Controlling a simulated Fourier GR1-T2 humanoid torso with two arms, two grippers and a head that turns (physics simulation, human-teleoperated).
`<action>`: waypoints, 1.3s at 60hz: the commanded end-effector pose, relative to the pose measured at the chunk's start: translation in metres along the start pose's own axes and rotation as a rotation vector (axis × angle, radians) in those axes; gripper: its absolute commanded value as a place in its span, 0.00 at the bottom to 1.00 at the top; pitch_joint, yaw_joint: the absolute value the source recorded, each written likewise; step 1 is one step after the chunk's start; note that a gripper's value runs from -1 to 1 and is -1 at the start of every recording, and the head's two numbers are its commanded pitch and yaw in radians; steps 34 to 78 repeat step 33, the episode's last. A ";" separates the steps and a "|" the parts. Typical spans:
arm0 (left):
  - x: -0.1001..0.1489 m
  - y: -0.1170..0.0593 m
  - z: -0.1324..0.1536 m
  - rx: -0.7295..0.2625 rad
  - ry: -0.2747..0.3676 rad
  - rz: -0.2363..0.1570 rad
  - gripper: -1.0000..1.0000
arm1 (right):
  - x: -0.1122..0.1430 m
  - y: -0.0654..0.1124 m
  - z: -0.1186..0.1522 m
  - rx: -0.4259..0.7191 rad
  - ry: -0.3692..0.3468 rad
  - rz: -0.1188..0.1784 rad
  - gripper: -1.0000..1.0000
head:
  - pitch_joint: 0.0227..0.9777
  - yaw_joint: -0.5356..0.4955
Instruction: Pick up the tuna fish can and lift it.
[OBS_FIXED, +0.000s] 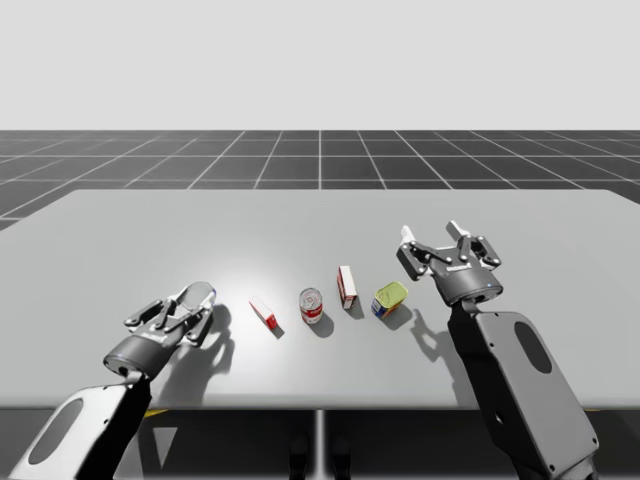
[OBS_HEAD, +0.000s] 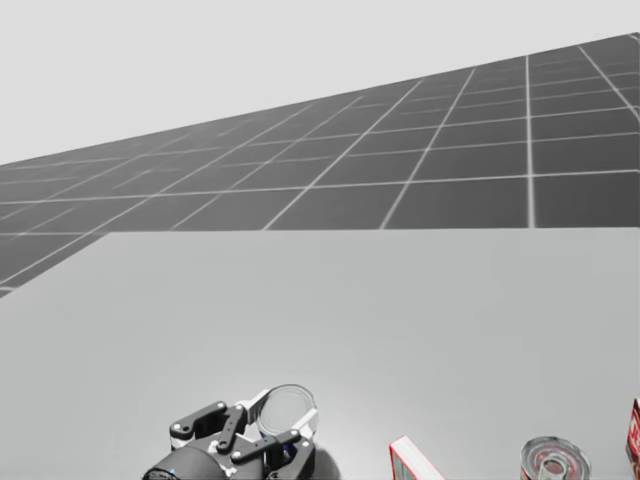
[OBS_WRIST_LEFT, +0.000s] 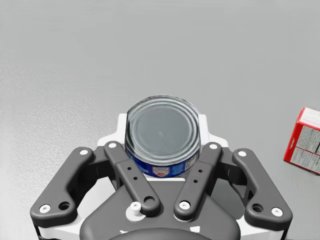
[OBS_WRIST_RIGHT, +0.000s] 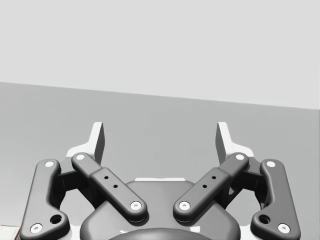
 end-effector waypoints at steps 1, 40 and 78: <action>0.046 -0.011 0.001 -0.127 -0.092 -0.054 1.00 | 0.000 -0.001 -0.001 0.001 -0.001 -0.005 0.00 | 0.47 0.93; 0.154 -0.017 0.028 -0.113 -0.335 -0.181 1.00 | 0.001 -0.003 -0.001 0.012 -0.020 0.018 0.00 | 0.46 0.92; 0.154 -0.017 0.028 -0.113 -0.335 -0.181 1.00 | 0.001 -0.003 -0.001 0.012 -0.020 0.018 0.00 | 0.46 0.92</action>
